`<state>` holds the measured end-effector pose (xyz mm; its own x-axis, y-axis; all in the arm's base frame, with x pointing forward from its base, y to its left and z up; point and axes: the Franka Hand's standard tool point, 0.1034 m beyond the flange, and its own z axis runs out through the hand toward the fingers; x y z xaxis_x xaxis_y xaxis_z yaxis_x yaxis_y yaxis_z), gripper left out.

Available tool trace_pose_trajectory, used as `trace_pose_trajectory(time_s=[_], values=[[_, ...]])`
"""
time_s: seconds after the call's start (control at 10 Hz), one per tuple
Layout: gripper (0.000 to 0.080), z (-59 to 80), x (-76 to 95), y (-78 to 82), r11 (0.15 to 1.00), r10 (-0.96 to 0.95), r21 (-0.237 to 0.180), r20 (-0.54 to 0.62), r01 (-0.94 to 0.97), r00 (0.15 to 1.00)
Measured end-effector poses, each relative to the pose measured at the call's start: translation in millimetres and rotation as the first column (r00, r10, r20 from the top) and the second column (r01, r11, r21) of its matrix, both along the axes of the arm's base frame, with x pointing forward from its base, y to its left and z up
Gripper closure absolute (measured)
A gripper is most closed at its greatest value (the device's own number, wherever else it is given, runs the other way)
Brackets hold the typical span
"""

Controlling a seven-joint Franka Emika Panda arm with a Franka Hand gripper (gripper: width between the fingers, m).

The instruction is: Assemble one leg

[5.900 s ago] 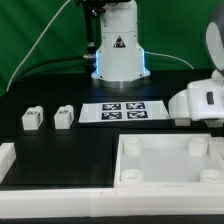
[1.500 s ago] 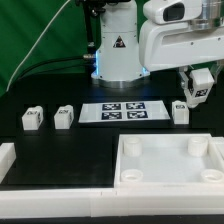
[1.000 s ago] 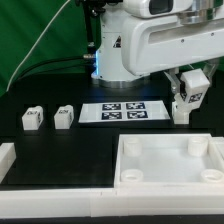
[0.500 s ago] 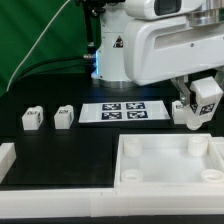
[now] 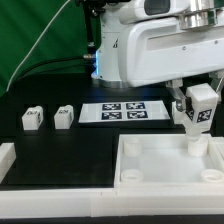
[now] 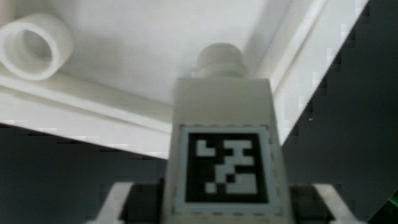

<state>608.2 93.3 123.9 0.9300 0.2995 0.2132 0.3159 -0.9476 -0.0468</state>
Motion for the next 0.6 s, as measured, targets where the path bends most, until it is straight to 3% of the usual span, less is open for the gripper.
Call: trace_pose_trajectory(time_s=[0.5, 0.6], values=[[0.0506, -10.9, 24.4, 9.3, 1.0, 0.009, 0.011, 0.061, -0.01, 0.998], [0.0506, -10.1, 27.2, 4.4, 1.0, 0.004, 0.012, 0.157, -0.006, 0.988]])
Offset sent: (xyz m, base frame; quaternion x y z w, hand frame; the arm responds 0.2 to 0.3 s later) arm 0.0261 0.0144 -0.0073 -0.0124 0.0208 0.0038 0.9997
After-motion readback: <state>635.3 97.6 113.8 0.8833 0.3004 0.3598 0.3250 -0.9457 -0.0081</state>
